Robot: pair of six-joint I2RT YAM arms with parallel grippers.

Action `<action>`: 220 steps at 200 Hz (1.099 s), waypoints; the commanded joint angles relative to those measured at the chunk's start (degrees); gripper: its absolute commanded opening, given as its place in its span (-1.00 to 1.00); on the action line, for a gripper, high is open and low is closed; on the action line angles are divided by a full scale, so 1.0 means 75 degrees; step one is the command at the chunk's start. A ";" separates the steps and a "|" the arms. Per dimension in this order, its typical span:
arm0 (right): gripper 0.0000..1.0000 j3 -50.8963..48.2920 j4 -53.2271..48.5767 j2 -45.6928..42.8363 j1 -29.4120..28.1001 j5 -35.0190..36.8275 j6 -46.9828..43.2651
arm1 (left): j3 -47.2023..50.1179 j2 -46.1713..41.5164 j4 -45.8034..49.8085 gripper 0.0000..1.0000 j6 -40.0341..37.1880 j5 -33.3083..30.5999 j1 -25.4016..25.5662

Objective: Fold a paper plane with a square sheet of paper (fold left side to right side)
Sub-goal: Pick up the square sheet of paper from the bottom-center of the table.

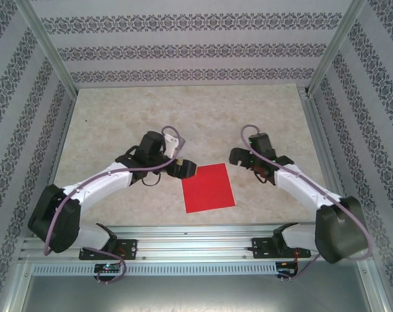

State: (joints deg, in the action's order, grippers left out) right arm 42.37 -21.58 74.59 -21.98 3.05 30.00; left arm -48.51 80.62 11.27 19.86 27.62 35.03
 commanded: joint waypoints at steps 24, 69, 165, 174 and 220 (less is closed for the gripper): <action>0.96 0.1222 -0.1110 0.1829 -0.1257 -0.0327 0.0793 | -0.0102 0.1147 0.0422 0.94 0.0077 0.0726 0.0670; 0.96 0.1513 -0.1010 0.2599 -0.1504 -0.0423 0.0909 | -0.0024 0.1677 0.0043 0.94 0.0207 0.0870 0.0756; 0.83 0.1856 -0.1135 0.3337 -0.2103 -0.1556 0.0886 | -0.0048 0.2387 0.0033 0.94 0.0315 0.0822 0.0756; 0.82 0.1897 -0.1130 0.3388 -0.2150 -0.1704 0.0875 | -0.0038 0.2419 0.0021 0.93 0.0329 0.0817 0.0759; 0.75 0.1939 -0.0872 0.3341 -0.2195 -0.2367 0.0863 | -0.0102 0.2481 0.0072 0.94 0.0323 0.0759 0.0757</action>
State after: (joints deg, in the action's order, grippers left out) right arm 56.29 -31.05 98.39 -36.36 -2.74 35.94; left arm -48.75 96.73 12.25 21.56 33.36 39.90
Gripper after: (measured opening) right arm 0.874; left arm 0.967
